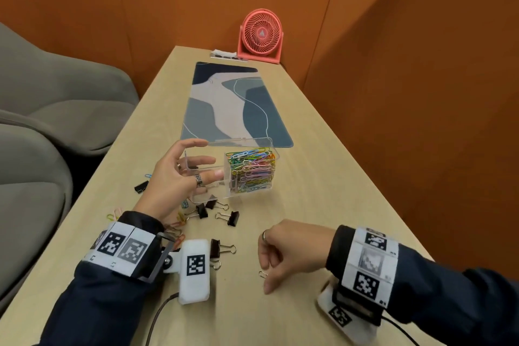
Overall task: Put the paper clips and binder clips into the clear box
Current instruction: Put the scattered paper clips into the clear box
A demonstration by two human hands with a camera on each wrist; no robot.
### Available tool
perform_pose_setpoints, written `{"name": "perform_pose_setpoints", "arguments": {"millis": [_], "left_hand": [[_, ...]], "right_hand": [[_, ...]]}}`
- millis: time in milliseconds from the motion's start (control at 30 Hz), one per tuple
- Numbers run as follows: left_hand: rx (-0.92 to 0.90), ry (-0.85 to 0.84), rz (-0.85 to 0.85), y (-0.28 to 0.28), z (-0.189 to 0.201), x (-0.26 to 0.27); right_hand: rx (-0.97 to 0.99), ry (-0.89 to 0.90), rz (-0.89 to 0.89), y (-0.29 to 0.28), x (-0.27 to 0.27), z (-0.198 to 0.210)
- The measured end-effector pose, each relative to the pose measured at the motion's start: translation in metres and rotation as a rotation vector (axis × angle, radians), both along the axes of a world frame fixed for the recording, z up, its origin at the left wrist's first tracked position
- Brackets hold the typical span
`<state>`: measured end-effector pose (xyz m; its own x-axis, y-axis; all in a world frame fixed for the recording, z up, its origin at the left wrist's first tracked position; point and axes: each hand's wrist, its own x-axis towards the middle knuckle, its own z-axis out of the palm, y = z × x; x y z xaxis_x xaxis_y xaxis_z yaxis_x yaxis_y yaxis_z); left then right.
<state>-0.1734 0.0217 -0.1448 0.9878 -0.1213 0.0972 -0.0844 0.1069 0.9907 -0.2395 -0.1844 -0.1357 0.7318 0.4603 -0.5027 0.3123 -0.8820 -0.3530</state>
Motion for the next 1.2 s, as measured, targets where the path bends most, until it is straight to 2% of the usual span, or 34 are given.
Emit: {"name": "perform_pose_setpoints", "arguments": {"millis": [233,367,533,700,933,1100,1200], "left_hand": [[-0.043,-0.032,0.072,0.020,0.015,-0.006],[-0.044,-0.069,0.115,0.044,0.023,-0.007],[-0.023,-0.081,0.177,0.069,0.024,-0.006],[-0.042,-0.096,0.270,0.081,0.017,-0.003],[-0.038,-0.134,0.369,0.092,0.011,0.000],[-0.012,-0.135,0.383,0.098,0.007,0.001],[0.001,-0.136,0.368,0.097,0.005,0.004]], "right_hand": [[0.035,0.022,0.117,-0.001,-0.004,-0.004],[0.043,-0.042,0.187,-0.002,-0.003,-0.001],[0.336,-0.080,0.010,0.011,0.026,0.013],[0.386,-0.064,-0.112,0.039,0.060,0.019],[0.267,-0.086,-0.195,0.090,0.098,0.014],[-0.003,-0.196,-0.183,0.118,0.110,-0.004],[-0.075,-0.255,-0.193,0.124,0.112,-0.012]]}}
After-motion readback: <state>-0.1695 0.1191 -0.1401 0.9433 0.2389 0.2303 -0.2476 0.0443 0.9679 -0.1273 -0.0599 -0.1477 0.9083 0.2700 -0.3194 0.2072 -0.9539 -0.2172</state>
